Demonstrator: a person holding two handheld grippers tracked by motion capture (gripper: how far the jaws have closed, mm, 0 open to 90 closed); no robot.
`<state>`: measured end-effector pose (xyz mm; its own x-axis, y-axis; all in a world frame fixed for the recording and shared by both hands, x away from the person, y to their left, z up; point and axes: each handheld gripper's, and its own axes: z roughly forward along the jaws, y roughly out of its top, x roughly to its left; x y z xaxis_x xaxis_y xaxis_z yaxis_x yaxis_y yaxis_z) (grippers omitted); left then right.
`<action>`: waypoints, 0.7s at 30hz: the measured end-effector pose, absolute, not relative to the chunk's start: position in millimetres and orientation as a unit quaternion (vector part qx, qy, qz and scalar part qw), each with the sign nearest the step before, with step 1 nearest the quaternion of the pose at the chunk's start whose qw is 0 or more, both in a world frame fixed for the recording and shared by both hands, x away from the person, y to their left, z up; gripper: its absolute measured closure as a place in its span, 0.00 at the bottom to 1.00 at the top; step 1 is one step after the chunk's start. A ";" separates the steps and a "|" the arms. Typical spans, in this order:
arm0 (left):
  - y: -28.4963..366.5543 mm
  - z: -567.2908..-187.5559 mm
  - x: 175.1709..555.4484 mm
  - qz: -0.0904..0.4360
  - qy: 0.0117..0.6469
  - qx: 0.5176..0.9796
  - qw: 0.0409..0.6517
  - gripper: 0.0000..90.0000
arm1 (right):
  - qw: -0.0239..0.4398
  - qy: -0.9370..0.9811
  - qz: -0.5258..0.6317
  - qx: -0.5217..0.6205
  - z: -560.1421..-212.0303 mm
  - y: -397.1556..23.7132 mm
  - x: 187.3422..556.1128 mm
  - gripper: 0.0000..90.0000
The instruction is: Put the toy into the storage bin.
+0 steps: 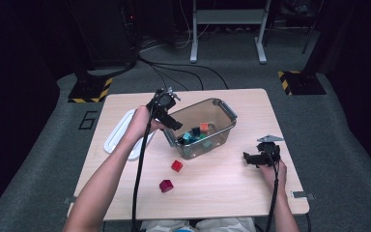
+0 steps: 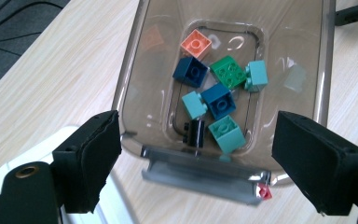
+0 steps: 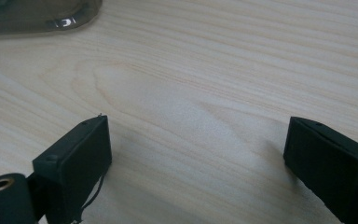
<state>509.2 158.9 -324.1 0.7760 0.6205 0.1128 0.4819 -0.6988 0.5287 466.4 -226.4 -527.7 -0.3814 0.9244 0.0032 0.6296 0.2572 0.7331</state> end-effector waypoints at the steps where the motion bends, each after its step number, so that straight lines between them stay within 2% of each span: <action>1: 162.1 -323.6 506.5 0.144 0.305 0.910 0.243 0.17 | 0.221 0.761 0.333 0.511 -527.7 -226.3 466.4 0.08; 12: 194.1 -334.8 478.3 0.147 0.322 0.898 0.262 0.16 | 0.222 0.762 0.333 0.510 -527.6 -226.3 466.4 0.08; 21: 210.3 -369.1 459.0 0.146 0.348 0.882 0.281 0.16 | 0.221 0.761 0.332 0.511 -527.6 -226.2 466.2 0.08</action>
